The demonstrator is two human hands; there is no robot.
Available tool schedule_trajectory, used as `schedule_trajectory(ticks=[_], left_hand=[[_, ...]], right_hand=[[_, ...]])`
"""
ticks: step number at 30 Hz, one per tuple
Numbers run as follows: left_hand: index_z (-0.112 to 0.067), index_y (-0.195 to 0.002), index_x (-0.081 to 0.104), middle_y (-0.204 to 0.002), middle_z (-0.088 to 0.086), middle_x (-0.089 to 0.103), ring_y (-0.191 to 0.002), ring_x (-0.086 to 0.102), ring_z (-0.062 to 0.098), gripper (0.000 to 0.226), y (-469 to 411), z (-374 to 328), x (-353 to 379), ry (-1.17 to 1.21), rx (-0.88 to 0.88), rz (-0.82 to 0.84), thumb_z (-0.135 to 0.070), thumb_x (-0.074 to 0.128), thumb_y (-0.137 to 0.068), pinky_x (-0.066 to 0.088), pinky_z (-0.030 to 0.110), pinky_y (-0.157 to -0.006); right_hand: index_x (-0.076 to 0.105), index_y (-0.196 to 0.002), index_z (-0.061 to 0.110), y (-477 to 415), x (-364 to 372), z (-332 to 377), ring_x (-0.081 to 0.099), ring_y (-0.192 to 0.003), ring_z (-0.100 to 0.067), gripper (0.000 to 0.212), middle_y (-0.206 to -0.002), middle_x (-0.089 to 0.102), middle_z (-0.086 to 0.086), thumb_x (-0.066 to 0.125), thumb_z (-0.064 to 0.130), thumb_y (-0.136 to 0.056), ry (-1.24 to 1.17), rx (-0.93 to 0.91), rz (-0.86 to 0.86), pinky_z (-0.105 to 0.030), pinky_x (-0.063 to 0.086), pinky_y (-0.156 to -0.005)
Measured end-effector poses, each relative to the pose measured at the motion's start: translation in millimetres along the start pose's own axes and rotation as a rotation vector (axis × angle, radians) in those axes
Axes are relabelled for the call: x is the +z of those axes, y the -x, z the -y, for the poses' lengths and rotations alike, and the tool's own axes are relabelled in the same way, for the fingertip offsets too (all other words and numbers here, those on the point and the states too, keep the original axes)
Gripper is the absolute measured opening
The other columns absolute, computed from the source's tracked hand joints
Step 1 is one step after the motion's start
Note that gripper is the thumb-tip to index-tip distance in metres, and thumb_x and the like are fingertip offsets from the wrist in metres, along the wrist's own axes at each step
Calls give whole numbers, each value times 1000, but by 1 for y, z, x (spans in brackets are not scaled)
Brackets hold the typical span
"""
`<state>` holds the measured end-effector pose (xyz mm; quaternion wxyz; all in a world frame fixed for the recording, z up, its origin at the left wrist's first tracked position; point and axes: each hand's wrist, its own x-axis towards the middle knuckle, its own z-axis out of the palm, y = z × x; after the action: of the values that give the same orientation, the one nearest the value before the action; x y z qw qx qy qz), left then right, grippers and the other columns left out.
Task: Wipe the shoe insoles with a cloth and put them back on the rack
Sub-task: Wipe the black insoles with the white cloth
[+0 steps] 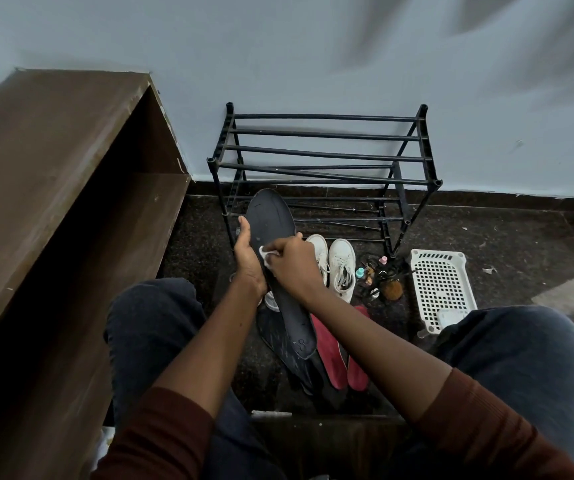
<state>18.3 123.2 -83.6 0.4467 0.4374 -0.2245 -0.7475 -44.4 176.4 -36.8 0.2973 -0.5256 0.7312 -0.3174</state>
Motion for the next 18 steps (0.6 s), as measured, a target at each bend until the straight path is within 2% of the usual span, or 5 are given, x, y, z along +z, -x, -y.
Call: schedule_trajectory(ticks=[5, 8, 11, 15, 18], left_hand=[[-10, -98, 65, -82, 5, 75, -72, 72, 19, 60, 0, -6, -5, 76, 26, 32, -56, 27, -96, 58, 29, -62], [-9, -101, 69, -93, 12, 73, -83, 71, 25, 65, 1, -8, -7, 101, 34, 74, -59, 28, -95, 55, 38, -82], [-9, -91, 76, -93, 15, 72, -83, 70, 26, 73, 2, -8, -5, 114, 3, 124, -61, 24, -94, 55, 37, -81], [-4, -108, 65, -102, 19, 68, -91, 65, 30, 71, 1, -8, 0, 103, -6, 137, -63, 27, -93, 49, 41, -93], [-3, -120, 59, -124, 26, 56, -105, 57, 37, 71, 0, -8, 2, 143, 15, 136, -62, 35, -90, 41, 49, -103]], right_hand=[[71, -102, 6, 5, 1, 5, 61, -101, -22, 24, -106, 69, -14, 58, 2, -82, 16, -61, 66, -18, 36, -94], [72, -98, 2, 0, 3, -3, 60, -101, -32, 23, -106, 66, -21, 55, 0, -82, 135, -73, 49, -30, 44, -92], [70, -94, -3, -6, 0, -13, 57, -96, -39, 20, -106, 57, -27, 53, -1, -83, 226, -73, -24, -38, 46, -82], [68, -100, -4, -5, -2, -15, 55, -96, -38, 23, -105, 56, -25, 51, 1, -85, 223, -50, -96, -36, 43, -82], [70, -103, 2, -2, 2, -9, 60, -100, -32, 26, -107, 65, -21, 52, 4, -83, 113, -10, -87, -29, 44, -86]])
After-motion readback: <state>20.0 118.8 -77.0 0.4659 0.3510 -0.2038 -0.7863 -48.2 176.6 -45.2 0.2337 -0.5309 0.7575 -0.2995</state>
